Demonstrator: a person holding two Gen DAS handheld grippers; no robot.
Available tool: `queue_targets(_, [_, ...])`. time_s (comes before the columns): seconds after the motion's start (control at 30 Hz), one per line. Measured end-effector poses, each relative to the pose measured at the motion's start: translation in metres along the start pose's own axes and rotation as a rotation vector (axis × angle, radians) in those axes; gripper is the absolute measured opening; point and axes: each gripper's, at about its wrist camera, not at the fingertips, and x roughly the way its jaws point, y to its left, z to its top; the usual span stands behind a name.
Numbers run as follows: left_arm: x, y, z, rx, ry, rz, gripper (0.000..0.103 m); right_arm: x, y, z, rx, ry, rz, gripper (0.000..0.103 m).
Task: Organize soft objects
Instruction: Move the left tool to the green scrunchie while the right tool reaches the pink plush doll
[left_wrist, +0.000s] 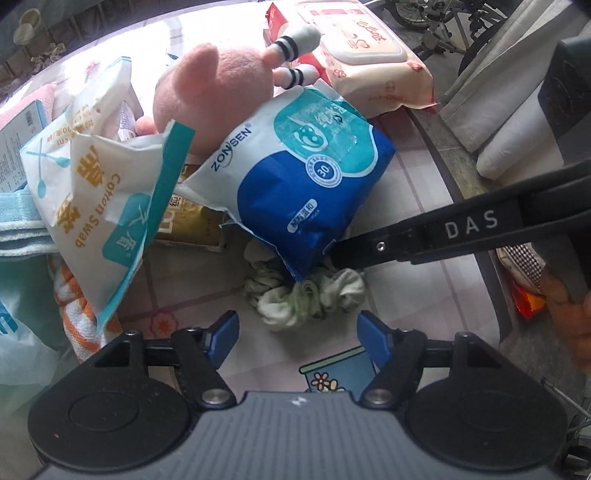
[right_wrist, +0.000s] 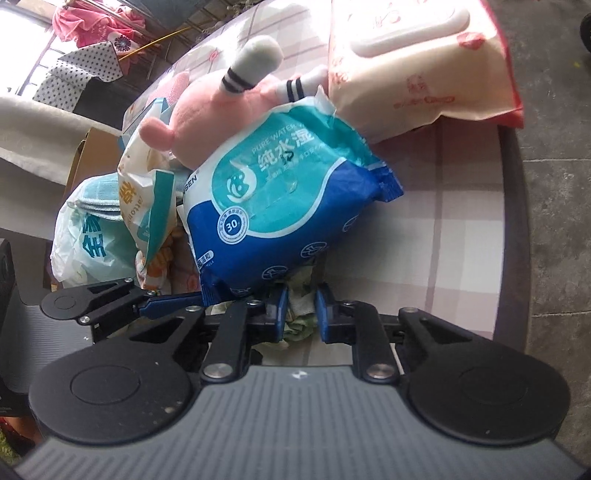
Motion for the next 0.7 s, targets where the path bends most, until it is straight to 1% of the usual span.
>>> queue_targets(0.07, [-0.001,-0.002,-0.006,0.021,0.006,0.002,0.079,0.008,0.002,-0.002,0.02,0.037,0.05,0.015])
queue_targets(0.1, [-0.002,-0.003,-0.008,0.036,0.01,0.006,0.08,0.011,0.004,-0.004,0.022,0.058,0.067,0.015])
queue_targets(0.17, [-0.003,-0.007,-0.013,0.073,0.015,0.024,0.088,0.013,0.009,-0.008,0.02,0.096,0.095,0.015])
queue_targets(0.23, [-0.003,-0.01,-0.016,0.094,0.014,0.054,0.092,0.015,0.013,-0.011,0.026,0.118,0.109,0.015])
queue_targets(0.3, [0.0,-0.008,-0.014,0.094,0.013,0.069,0.092,0.012,0.013,-0.011,0.035,0.124,0.109,0.017])
queue_targets(0.4, [0.006,-0.007,-0.002,0.057,0.014,0.066,0.092,-0.004,0.005,-0.007,0.062,0.094,0.096,0.017])
queue_targets(0.5, [0.011,-0.011,0.011,0.029,0.003,0.064,0.092,-0.027,-0.002,0.0,0.084,0.047,0.063,0.018])
queue_targets(0.6, [0.018,-0.013,0.017,-0.022,0.011,0.073,0.092,-0.052,-0.004,0.01,0.078,0.001,0.037,0.019])
queue_targets(0.63, [0.02,-0.013,0.017,-0.039,0.011,0.081,0.09,-0.059,-0.003,0.016,0.068,-0.013,0.03,0.02])
queue_targets(0.67, [0.023,-0.014,0.018,-0.053,0.01,0.089,0.086,-0.065,-0.001,0.021,0.057,-0.025,0.024,0.023])
queue_targets(0.7, [0.026,-0.014,0.019,-0.062,0.008,0.102,0.084,-0.07,0.002,0.026,0.047,-0.035,0.024,0.027])
